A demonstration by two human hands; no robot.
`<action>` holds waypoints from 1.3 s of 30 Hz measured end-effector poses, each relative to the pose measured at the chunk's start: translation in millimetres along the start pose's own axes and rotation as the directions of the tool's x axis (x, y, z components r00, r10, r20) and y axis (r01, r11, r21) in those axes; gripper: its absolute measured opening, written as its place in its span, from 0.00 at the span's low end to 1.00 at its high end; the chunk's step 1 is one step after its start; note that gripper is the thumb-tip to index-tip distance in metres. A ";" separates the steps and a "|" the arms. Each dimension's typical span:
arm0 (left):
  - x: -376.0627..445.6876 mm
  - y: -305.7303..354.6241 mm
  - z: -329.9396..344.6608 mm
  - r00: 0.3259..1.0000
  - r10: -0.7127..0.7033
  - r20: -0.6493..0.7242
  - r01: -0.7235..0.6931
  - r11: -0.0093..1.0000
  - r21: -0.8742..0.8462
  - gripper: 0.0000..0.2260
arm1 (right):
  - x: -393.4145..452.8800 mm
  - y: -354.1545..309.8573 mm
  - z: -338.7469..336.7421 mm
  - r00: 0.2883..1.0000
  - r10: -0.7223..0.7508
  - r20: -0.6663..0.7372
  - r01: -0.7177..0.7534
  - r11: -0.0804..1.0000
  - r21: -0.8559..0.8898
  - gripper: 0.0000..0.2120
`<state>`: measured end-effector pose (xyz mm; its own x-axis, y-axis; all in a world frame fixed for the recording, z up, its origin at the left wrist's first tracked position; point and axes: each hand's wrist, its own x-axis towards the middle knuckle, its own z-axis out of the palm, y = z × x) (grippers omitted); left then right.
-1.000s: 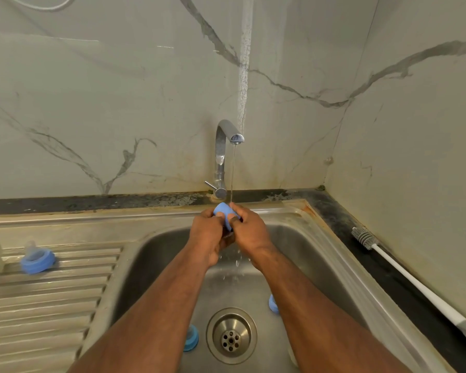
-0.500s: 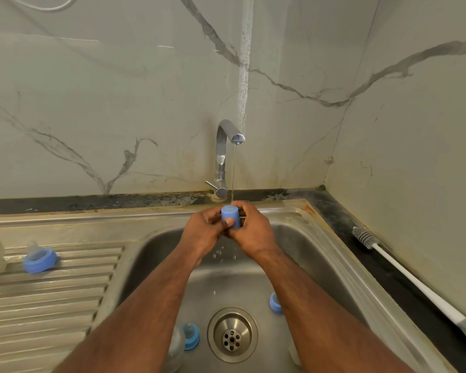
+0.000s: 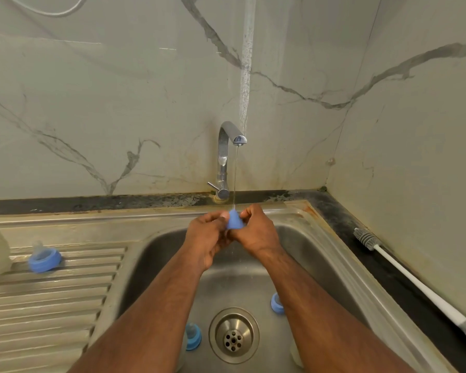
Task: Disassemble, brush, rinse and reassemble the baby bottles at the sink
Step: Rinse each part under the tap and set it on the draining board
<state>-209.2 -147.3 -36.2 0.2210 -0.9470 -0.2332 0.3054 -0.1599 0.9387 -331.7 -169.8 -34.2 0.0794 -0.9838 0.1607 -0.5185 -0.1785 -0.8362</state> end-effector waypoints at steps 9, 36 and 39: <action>-1.0 0.1 1.7 0.995 0.062 -0.079 -0.052 0.992 0.115 0.09 | 0.5 -6.5 2.1 0.998 -0.046 0.035 0.049 0.995 -0.083 0.15; -5.1 -11.2 -3.2 0.971 -0.237 0.007 0.235 0.958 -0.164 0.17 | -2.7 -9.6 1.5 0.996 -0.089 -0.017 0.089 0.996 -0.016 0.21; -7.4 -9.8 -0.2 0.969 -0.244 0.036 0.246 0.943 -0.226 0.16 | -4.0 -9.4 2.4 0.996 -0.084 0.009 0.084 0.996 -0.008 0.21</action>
<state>-213.7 -138.6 -43.8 0.1062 -0.8887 -0.4460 0.5517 -0.3205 0.7700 -325.1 -164.3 -28.2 0.1301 -0.9655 0.2255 -0.5168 -0.2601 -0.8157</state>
